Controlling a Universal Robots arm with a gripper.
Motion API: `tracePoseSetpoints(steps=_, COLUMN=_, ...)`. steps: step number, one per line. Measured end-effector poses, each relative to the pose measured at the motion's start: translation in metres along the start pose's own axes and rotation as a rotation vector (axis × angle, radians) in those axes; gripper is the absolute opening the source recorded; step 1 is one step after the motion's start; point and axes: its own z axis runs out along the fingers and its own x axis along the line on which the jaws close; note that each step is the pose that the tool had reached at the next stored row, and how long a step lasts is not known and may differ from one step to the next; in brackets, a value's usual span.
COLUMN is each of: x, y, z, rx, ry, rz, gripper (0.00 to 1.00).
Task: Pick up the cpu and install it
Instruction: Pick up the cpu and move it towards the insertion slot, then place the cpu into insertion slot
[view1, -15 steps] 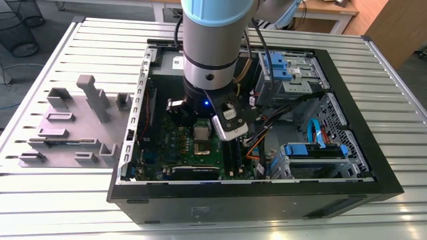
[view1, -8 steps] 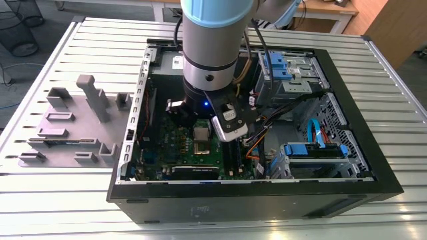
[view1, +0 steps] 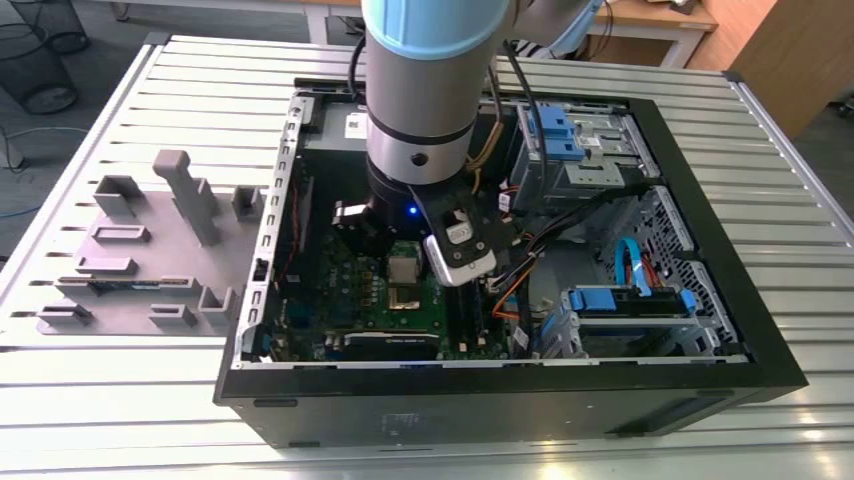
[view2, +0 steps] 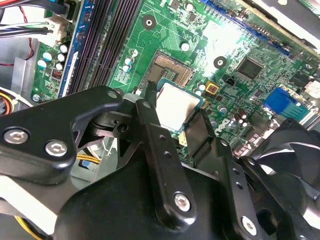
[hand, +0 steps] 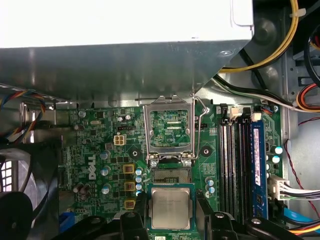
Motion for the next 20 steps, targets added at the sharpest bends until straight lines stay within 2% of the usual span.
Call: tracePoseSetpoints(steps=20, x=-0.0004, y=-0.0022, z=0.0023, rx=0.0003, ry=0.0, rz=0.0, gripper=0.47)
